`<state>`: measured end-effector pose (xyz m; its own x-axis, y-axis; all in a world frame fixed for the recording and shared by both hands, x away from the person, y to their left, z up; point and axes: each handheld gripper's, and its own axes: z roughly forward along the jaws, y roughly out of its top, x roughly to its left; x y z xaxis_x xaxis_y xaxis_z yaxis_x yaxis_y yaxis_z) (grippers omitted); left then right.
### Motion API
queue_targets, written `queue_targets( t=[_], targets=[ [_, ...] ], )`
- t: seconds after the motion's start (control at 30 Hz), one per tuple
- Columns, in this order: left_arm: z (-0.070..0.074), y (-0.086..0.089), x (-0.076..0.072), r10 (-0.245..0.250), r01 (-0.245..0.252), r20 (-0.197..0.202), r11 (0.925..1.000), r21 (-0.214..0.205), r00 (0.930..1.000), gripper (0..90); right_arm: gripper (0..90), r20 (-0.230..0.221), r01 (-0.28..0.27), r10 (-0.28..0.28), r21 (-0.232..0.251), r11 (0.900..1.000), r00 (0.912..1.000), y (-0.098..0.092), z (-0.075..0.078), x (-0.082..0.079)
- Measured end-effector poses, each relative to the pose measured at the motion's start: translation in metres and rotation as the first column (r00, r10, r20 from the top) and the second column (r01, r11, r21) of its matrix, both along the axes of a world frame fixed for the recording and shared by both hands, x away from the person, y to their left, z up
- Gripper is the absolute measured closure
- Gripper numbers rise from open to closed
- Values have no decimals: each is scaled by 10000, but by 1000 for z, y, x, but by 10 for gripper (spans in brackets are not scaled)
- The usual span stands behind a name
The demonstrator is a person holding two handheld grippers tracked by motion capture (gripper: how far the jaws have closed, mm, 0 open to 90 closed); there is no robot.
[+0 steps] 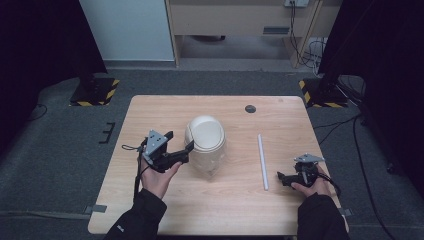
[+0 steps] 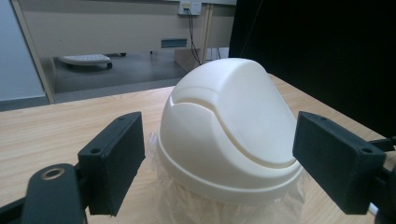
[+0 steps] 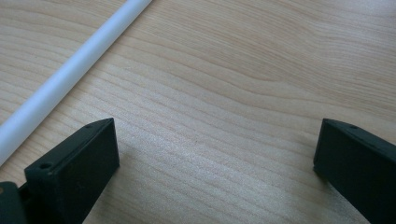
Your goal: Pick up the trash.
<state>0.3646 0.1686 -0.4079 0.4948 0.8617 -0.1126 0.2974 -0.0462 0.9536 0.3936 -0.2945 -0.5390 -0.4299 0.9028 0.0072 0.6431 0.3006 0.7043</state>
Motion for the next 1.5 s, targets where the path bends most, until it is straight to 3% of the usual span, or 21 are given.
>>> queue_targets(
  t=[0.43, 0.83, 1.1, 1.13, 1.5],
  targets=[
    [-9, -21, 23, 373, -360, -320, 9985, 407, 9988, 156, 5, 1, -4, 4, -4, 10000, 10000, 0, 0, 0],
    [-20, -26, 31, 393, -326, -874, 9965, 768, 9954, 166, 5, 17, 22, -22, 15, 10000, 10000, 0, 0, 0],
    [-25, -26, 35, 449, -356, -1145, 9960, 822, 9924, 158, 5, 18, 6, -6, 12, 10000, 10000, 0, 0, 0],
    [-25, -26, 36, 470, -389, -1198, 9969, 687, 9917, 155, 5, 13, 7, -7, 16, 10000, 10000, 0, 0, 0],
    [-20, -28, 37, 352, -280, -1048, 9972, 698, 9939, 158, 5, 11, 14, -14, 16, 10000, 10000, 1, 0, 0]
  ],
)
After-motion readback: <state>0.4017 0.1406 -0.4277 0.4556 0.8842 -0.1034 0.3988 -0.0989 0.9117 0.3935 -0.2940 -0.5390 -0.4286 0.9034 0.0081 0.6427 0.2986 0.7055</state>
